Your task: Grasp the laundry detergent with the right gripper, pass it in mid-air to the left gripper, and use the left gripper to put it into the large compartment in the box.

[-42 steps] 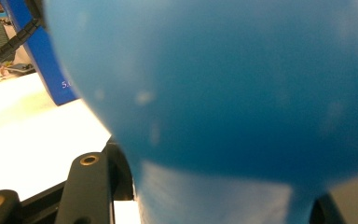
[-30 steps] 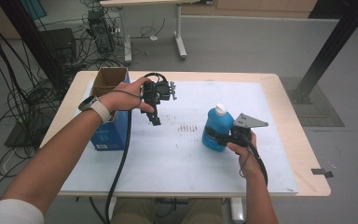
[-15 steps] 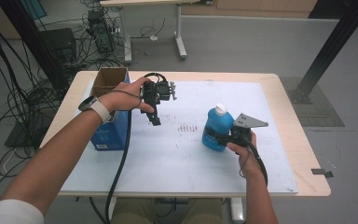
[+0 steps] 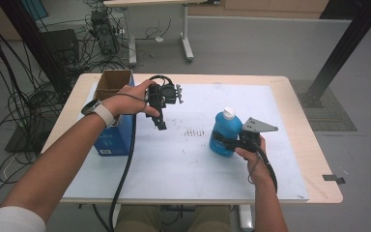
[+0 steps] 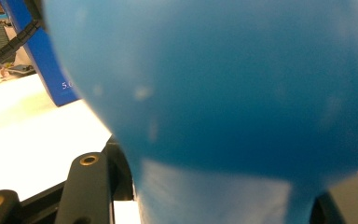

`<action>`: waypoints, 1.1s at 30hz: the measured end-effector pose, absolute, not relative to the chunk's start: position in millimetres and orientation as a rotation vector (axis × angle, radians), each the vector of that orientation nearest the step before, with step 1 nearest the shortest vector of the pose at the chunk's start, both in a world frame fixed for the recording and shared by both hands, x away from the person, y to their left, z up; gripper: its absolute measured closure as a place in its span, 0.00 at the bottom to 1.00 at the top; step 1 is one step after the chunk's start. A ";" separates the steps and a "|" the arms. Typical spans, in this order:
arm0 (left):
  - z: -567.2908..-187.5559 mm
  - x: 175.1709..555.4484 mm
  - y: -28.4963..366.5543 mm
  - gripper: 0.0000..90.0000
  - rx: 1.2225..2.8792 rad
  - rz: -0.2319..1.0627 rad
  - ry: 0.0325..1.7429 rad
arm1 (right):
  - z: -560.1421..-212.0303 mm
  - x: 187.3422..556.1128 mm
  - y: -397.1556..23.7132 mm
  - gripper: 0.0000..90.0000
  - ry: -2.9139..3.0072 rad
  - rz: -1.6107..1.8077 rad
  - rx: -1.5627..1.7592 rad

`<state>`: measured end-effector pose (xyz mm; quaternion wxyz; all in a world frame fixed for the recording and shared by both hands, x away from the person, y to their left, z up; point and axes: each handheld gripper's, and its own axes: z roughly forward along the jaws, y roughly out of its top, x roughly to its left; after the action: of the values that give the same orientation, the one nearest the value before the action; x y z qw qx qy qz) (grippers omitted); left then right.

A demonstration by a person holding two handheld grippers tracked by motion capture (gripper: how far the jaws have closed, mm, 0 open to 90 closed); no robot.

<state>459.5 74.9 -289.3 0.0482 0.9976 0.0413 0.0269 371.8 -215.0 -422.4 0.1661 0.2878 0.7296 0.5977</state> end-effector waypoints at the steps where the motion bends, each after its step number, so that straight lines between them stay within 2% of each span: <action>1: -289.2 459.7 75.0 0.12 3.043 0.083 0.121 | -422.5 371.8 -214.9 0.46 2.077 1.703 0.818; 33: -282.9 455.0 77.8 0.12 3.037 0.104 0.107 | -412.7 368.8 -212.3 0.48 2.107 1.713 0.777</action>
<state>455.0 77.8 -282.9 0.0507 0.9975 0.0351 0.0343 368.8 -212.3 -412.7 0.1579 0.2717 0.7365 0.5990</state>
